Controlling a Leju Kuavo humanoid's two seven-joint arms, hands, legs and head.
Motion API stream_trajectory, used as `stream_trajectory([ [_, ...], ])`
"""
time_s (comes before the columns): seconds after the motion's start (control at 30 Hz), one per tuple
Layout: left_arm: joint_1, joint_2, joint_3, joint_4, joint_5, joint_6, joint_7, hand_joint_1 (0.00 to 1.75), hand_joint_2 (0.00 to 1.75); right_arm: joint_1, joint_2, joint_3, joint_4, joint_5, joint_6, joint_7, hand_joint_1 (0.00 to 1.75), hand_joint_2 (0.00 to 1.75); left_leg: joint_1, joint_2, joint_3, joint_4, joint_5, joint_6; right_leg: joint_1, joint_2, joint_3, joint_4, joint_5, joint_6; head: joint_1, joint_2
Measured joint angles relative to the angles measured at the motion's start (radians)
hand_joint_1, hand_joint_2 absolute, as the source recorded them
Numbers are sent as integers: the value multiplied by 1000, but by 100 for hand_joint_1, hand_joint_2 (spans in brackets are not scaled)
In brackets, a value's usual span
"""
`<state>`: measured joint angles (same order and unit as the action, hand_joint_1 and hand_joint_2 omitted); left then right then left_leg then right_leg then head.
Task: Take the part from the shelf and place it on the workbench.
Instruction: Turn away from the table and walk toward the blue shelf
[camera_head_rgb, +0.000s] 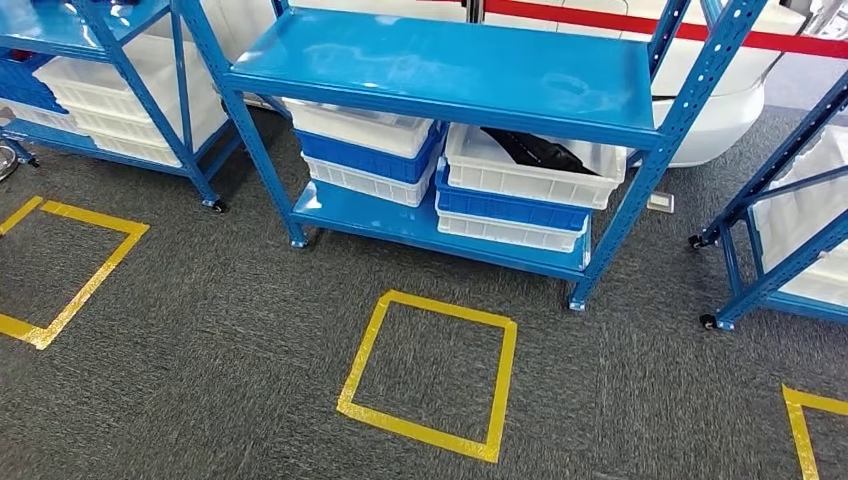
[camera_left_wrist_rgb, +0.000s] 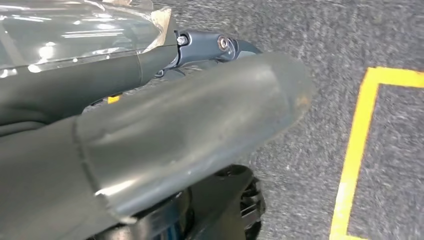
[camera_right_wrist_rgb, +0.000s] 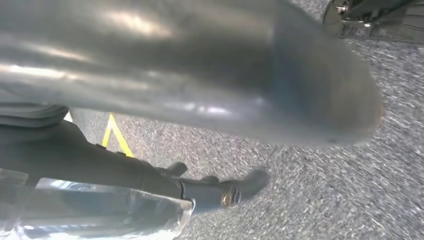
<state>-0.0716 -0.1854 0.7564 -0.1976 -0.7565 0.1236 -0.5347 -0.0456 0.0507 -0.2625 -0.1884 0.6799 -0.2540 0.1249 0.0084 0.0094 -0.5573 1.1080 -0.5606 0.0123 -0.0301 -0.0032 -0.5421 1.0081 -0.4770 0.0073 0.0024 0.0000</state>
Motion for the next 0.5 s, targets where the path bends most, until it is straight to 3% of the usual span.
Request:
stream_trajectory([
  [0.07,1,0,0,0,-2,-2,0,0,0,-1,0,0,0,0,-1,0,0,0,3,-1,-78,121,-48,-9,3,2,4,0,-6,-7,-2,0],
  [0.1,1,0,0,0,-3,-2,0,0,0,0,0,0,0,0,-1,0,0,0,4,-1,-108,156,-53,-10,4,4,6,0,-10,-9,-2,0],
  [0.13,2,0,0,0,-3,-3,1,0,0,0,-1,0,0,0,-1,0,0,0,5,-1,-122,155,-36,-8,5,6,11,0,-14,-9,-2,0],
  [0.17,2,0,0,0,-4,-4,1,0,0,1,-1,-1,0,0,-1,0,0,0,4,-1,-117,121,-3,-5,6,8,17,0,-18,-8,-2,0],
  [0.23,2,0,0,0,-5,-4,2,0,0,1,1,-1,0,0,-1,0,0,0,2,-3,-74,-2,83,8,7,12,29,-2,-27,-6,-2,0],
  [0.27,1,1,0,0,-5,-5,2,0,0,0,2,-1,0,0,-1,0,0,0,-2,-4,-57,-47,99,15,8,14,34,-4,-30,-3,-1,0],
  [0.37,0,3,0,0,-6,-6,2,0,0,-4,6,-1,0,0,-2,0,0,0,-18,-9,-45,-85,95,35,10,16,37,-12,-39,13,-4,0],
  [0.43,1,3,0,0,-6,-6,2,0,0,-5,6,-1,0,0,-2,0,0,0,-13,-11,-28,-105,112,45,14,14,38,-1,-50,22,-5,0],
  [0.5,-1,2,-1,0,-6,-6,2,0,0,-5,5,-1,0,0,-2,1,0,0,-8,-9,-9,-122,117,53,18,11,7,74,-85,18,-2,0],
])
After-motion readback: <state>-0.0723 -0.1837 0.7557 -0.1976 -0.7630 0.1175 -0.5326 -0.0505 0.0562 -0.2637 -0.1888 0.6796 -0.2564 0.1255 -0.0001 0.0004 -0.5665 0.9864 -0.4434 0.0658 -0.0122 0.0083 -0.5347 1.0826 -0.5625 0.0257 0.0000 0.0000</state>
